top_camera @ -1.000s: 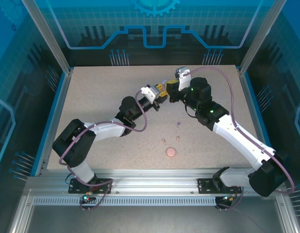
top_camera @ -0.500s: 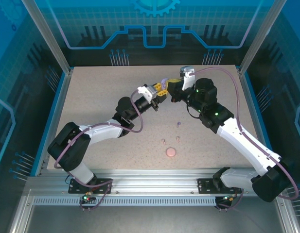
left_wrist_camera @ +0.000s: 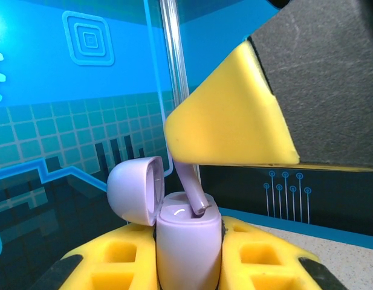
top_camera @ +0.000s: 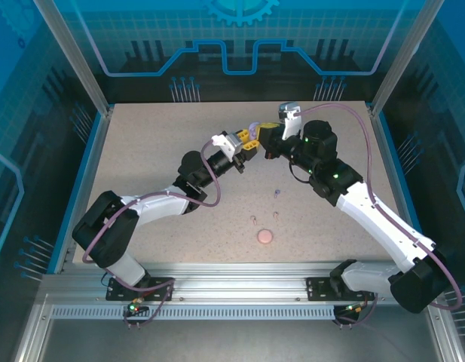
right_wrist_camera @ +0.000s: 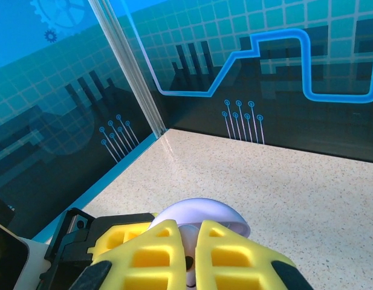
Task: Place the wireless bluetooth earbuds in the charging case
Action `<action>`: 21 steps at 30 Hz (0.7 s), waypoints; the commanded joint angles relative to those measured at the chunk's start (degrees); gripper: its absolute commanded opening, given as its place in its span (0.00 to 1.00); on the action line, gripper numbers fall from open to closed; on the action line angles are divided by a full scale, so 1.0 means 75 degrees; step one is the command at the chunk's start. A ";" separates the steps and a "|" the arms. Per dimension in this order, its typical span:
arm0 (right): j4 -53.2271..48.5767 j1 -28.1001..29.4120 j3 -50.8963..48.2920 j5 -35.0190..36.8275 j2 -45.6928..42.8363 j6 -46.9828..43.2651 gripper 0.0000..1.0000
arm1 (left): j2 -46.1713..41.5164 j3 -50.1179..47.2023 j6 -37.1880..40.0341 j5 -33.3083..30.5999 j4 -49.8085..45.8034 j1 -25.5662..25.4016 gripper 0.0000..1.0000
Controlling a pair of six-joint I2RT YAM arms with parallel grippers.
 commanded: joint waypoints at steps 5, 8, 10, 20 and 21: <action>-0.0766 -0.0111 -0.0079 -0.0094 -0.0028 -0.0072 0.08 | -0.0522 0.0092 0.0013 0.0095 0.1027 -0.0012 0.00; -0.0838 -0.0113 -0.0085 -0.0131 -0.0011 -0.0112 0.08 | -0.0514 0.0096 0.0001 0.0094 0.1019 -0.0012 0.00; -0.0879 -0.0122 -0.0122 -0.0114 -0.0026 -0.0167 0.09 | -0.0528 0.0110 0.0028 0.0089 0.1011 -0.0012 0.00; -0.1374 -0.0088 -0.0224 -0.0304 0.0047 -0.0601 0.08 | -0.0487 0.0228 0.0037 0.0096 0.0948 -0.0012 0.00; -0.1433 -0.0086 -0.0221 -0.0381 0.0064 -0.0644 0.08 | -0.0470 0.0236 0.0040 0.0101 0.0938 -0.0012 0.00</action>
